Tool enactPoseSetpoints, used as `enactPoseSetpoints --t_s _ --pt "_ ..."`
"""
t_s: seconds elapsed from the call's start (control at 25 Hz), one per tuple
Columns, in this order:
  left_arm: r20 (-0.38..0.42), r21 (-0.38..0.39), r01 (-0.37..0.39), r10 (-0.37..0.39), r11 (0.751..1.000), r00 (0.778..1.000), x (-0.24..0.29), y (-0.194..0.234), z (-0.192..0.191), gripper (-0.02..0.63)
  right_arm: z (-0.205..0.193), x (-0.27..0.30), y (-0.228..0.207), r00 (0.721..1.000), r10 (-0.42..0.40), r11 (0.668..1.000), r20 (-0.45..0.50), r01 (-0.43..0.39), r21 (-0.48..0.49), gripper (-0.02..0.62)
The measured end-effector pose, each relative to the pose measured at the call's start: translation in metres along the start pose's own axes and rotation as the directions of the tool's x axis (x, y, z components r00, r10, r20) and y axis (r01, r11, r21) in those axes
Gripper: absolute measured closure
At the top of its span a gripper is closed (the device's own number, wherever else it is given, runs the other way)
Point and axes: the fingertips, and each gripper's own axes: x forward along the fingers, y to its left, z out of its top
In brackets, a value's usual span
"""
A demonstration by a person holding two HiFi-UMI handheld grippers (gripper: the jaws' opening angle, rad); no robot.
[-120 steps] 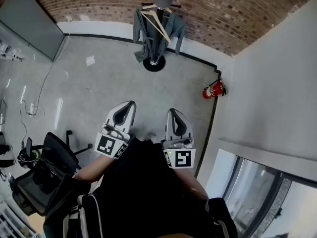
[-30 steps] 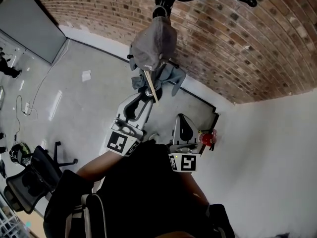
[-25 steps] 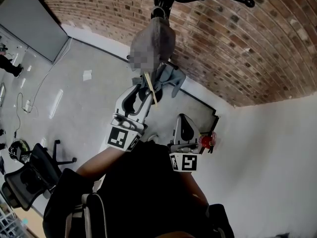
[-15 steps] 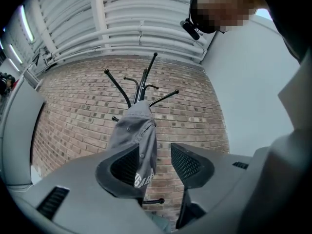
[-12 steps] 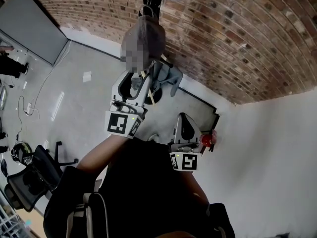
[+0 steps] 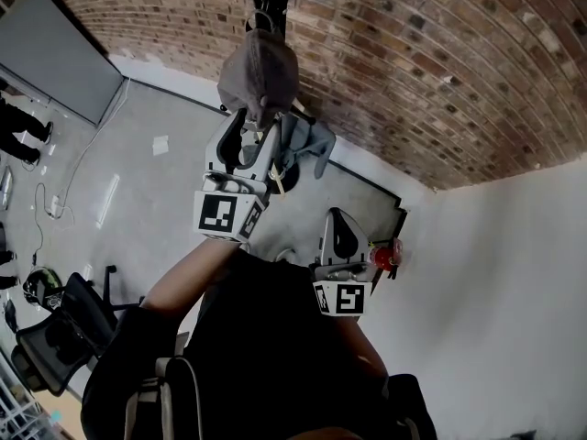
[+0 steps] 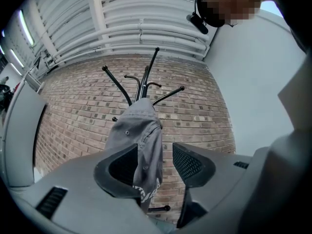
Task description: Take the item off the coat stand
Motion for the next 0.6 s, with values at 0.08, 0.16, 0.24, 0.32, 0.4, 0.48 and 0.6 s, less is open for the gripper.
enactPoseSetpoints --t_s 0.08,0.16,0.24,0.32,0.4,0.48,0.6 --pt "-0.003 -0.004 -0.004 0.004 1.000 1.000 0.004 0.001 0.000 0.383 -0.001 0.000 -0.001 1.000 -0.005 1.000 -0.001 0.005 0.006 0.575" --pt "0.006 -0.014 -0.005 0.006 1.000 1.000 0.007 0.003 0.001 0.377 -0.002 -0.001 -0.001 1.000 -0.009 1.000 -0.002 0.009 0.009 0.575" --pt "0.026 -0.015 -0.009 0.010 1.000 1.000 0.009 0.006 0.004 0.362 -0.001 -0.001 -0.002 1.000 -0.011 1.000 0.000 0.011 0.009 0.574" --pt "0.036 -0.003 -0.015 0.015 1.000 0.999 0.011 0.008 0.005 0.352 -0.001 -0.001 -0.003 1.000 -0.016 1.000 0.002 0.016 0.009 0.575" --pt "0.035 0.009 -0.023 0.022 1.000 0.999 0.012 0.011 0.006 0.341 -0.001 -0.002 -0.004 1.000 -0.021 1.000 0.002 0.021 0.008 0.574" --pt "0.026 0.017 -0.030 0.029 0.999 0.999 0.014 0.012 0.005 0.335 -0.002 -0.004 -0.004 1.000 -0.026 1.000 -0.001 0.026 0.005 0.575" --pt "0.007 0.025 -0.037 0.037 0.999 0.999 0.017 0.014 0.005 0.334 0.000 -0.005 -0.005 0.999 -0.032 0.999 -0.003 0.032 0.002 0.574"
